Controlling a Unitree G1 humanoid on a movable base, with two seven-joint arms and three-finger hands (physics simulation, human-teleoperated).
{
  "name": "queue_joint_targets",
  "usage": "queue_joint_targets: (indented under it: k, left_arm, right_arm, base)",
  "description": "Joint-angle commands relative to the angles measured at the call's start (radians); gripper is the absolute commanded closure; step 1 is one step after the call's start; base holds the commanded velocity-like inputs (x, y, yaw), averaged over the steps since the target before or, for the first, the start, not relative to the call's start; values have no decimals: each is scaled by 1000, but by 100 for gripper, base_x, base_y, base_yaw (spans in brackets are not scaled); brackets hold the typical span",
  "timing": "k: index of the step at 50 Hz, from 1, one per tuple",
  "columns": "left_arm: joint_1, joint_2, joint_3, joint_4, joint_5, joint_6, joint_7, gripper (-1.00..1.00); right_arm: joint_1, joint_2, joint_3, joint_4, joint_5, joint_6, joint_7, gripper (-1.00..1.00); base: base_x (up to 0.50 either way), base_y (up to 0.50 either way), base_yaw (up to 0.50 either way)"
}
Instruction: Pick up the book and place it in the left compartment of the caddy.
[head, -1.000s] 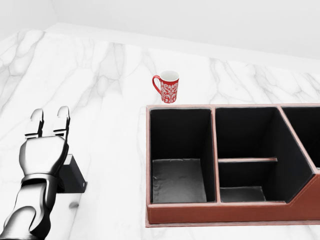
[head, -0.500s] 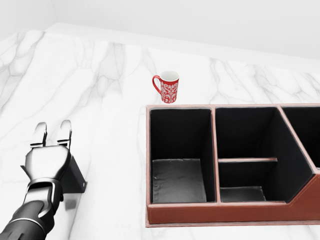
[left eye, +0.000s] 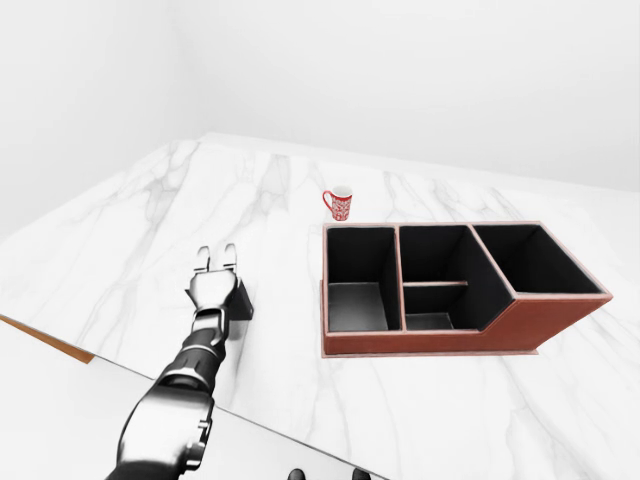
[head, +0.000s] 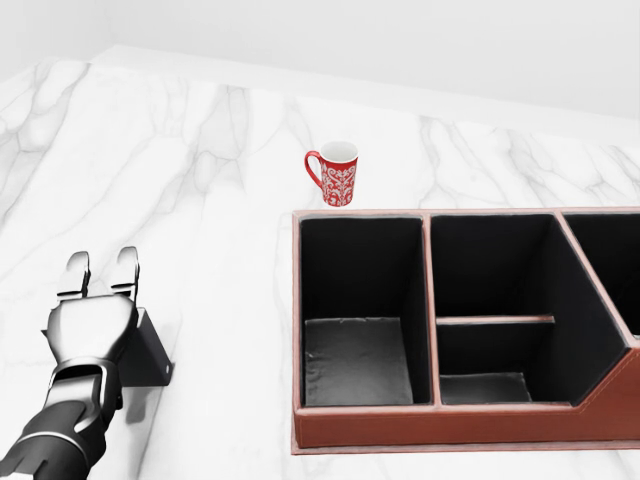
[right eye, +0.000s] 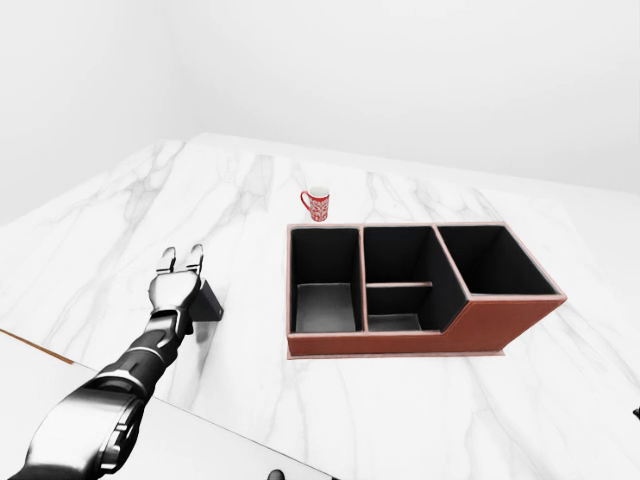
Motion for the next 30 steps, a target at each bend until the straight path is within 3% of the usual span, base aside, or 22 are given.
queue_joint_targets:
  k: [1, 9, 10, 11, 12, 13, 30]
  left_arm:
    - [8, 7, 22, 37, -21, 0, -14, -100]
    - [11, 10, 21, 39, -16, 0, -40, -100]
    - [12, 10, 19, 40, -13, 0, -42, -55]
    - [13, 9, 19, 40, -11, 0, -44, -29]
    - [15, 8, 15, 41, -5, 0, -44, 47]
    - [17, 8, 17, 42, -5, 0, -43, 100]
    - [53, 1, 19, 48, -4, 0, -89, 100]
  right_arm:
    - [-2, 0, 7, 6, -6, 0, 0, -100]
    - [-1, 1, 7, 6, -7, 0, 0, -100]
    - [-1, 0, 7, 5, -7, 0, -1, -100]
    - [0, 0, 5, 3, -4, 0, -3, -100]
    - [0, 0, 5, 4, -4, 0, -2, -100]
    - [0, 0, 5, 4, -5, 0, -2, -100]
    - [-2, 1, 7, 11, -11, 0, 5, -100]
  base:
    - [0, 0, 0]
    - [0, 0, 0]
    - [0, 0, 0]
    - [0, 0, 0]
    - [0, 0, 0]
    - [0, 0, 0]
    - [0, 0, 0]
